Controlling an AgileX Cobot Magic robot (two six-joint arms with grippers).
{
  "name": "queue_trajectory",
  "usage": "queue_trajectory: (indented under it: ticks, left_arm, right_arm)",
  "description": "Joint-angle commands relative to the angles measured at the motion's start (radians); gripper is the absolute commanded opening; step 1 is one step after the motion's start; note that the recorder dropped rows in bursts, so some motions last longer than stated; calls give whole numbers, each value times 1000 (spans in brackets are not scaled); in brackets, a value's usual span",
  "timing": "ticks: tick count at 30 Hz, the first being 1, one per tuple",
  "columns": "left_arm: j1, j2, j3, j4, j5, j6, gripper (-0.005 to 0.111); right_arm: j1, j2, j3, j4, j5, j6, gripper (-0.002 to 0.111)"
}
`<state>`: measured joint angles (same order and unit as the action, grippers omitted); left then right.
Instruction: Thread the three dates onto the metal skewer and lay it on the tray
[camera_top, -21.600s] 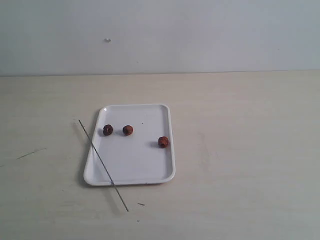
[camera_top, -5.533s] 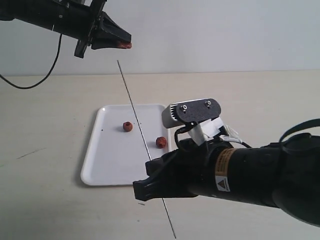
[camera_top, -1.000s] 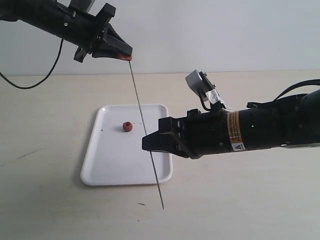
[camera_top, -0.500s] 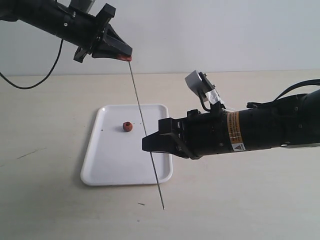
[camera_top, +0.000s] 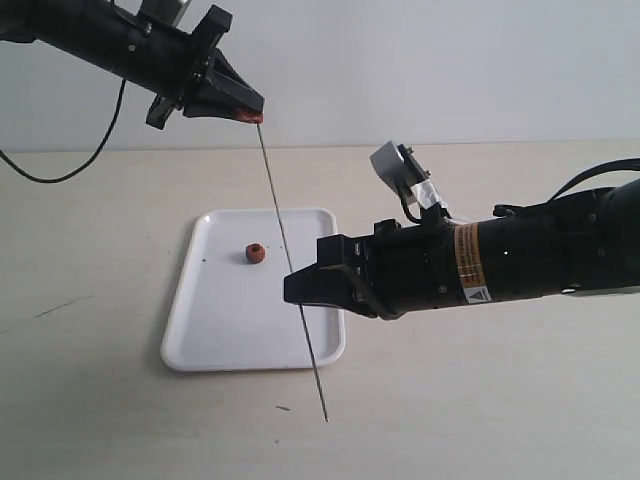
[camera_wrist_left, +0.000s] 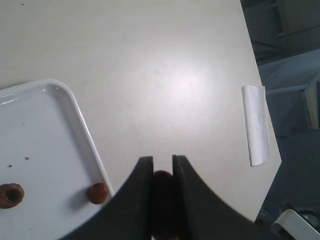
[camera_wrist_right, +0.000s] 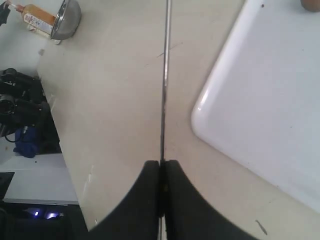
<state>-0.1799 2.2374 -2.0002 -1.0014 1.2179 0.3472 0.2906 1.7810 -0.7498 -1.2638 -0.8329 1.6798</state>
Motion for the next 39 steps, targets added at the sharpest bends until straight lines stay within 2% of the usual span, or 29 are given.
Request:
queue_trajectory:
  ticks: [1,5,10,13,25,33,39]
  left_arm:
    - [0,-8,1,-4,3,-39,0]
    - [0,-8,1,-4,3,-51,0]
    - [0,-8,1,-3,3,-59,17]
    - [0,-8,1,-3,3,-59,22]
    - [0,-8,1,0,3,-59,22]
    - [0,-8,1,11,3,-59,22]
    - [0,-8,1,11,3,-59,22]
  right_arm:
    - [-6,1,-6,-17,-29,-8,0]
    - [-6,1,-6,-32,-31,-1,0]
    - [-6,1,-6,-41,-31,13,0]
    - [-6,1,-6,-43,-31,18,0]
    - [-6,1,-6,-14,-26,18,0]
    - [-6,1,-6,-59,-22,32,0]
    - [-6,1,-6,-43,34,32,0]
